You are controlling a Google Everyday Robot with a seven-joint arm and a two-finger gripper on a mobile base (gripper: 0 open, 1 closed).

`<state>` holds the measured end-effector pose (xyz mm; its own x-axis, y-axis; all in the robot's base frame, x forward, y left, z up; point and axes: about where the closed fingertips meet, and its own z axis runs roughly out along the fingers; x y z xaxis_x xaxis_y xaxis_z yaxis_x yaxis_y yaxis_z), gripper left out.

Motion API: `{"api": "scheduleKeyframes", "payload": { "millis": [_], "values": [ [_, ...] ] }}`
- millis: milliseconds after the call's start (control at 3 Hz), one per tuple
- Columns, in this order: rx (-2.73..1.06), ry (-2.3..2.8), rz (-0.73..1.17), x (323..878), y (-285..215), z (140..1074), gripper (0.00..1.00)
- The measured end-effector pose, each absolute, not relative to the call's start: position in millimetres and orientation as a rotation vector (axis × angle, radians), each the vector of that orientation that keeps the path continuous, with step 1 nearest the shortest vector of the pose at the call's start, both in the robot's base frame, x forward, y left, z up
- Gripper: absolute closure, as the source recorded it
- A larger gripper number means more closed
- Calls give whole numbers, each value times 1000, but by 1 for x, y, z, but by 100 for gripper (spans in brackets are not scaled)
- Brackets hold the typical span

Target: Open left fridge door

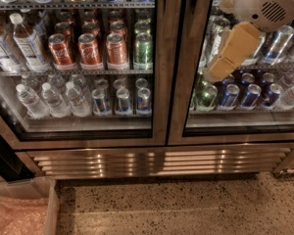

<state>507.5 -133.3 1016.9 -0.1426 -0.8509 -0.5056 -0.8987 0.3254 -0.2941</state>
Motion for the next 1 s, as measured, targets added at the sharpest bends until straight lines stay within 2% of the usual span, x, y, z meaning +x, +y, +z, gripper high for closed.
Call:
{"api": "scheduleKeyframes", "payload": {
  "millis": [1000],
  "values": [
    [-1399,1940,176,524,-104,1023,0]
  ]
}}
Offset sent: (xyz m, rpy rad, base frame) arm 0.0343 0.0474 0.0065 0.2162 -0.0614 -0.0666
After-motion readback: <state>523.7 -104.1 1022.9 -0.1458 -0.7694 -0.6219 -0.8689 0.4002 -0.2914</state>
